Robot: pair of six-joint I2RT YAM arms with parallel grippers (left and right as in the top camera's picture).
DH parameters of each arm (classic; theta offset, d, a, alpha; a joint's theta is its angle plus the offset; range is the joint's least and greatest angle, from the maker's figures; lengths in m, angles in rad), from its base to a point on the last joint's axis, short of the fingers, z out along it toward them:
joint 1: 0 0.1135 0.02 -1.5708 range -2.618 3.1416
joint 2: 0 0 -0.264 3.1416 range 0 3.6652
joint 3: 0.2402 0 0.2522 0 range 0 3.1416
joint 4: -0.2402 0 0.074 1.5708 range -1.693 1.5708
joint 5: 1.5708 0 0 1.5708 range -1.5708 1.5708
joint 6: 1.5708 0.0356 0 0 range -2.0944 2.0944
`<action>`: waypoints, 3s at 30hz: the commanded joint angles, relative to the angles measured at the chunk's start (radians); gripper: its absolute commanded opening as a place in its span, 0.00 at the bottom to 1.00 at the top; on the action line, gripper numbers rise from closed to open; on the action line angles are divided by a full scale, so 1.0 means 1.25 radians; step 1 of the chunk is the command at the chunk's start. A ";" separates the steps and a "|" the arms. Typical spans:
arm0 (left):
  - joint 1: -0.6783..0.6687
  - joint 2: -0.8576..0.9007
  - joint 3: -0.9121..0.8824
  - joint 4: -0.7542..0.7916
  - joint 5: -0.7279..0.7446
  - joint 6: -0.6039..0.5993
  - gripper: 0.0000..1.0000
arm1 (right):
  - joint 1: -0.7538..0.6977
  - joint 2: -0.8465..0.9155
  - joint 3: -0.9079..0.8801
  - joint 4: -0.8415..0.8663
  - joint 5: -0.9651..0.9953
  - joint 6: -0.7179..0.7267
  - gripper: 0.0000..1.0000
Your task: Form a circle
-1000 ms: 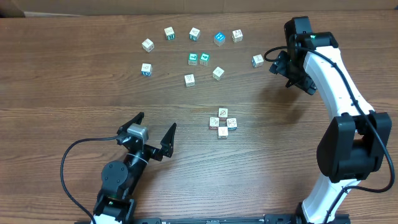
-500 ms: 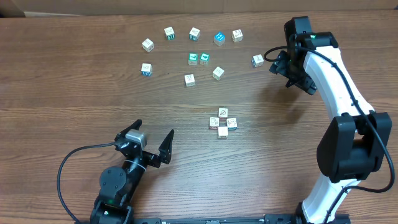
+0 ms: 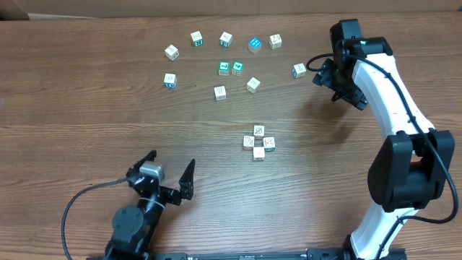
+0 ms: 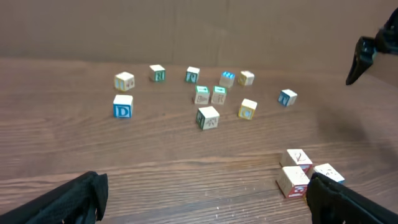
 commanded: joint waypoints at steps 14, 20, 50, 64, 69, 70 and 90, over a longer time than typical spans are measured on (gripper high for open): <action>0.001 -0.077 -0.003 -0.023 -0.015 0.036 1.00 | 0.002 -0.023 0.014 0.002 0.005 0.002 1.00; 0.035 -0.077 -0.002 -0.023 0.002 0.030 1.00 | 0.002 -0.023 0.014 0.002 0.005 0.002 1.00; 0.041 -0.076 -0.002 -0.022 0.001 0.012 1.00 | 0.002 -0.023 0.014 0.002 0.005 0.002 1.00; 0.041 -0.076 -0.002 -0.022 0.001 0.011 1.00 | 0.002 -0.023 0.014 0.002 0.005 0.003 1.00; 0.041 -0.076 -0.002 -0.022 0.001 0.011 0.99 | 0.002 -0.023 0.014 0.002 0.005 0.002 1.00; 0.041 -0.076 -0.002 -0.022 0.001 0.012 1.00 | 0.002 -0.023 0.014 0.002 0.005 0.003 1.00; 0.041 -0.076 -0.002 -0.022 0.001 0.012 1.00 | 0.002 -0.023 0.014 0.002 0.005 0.002 1.00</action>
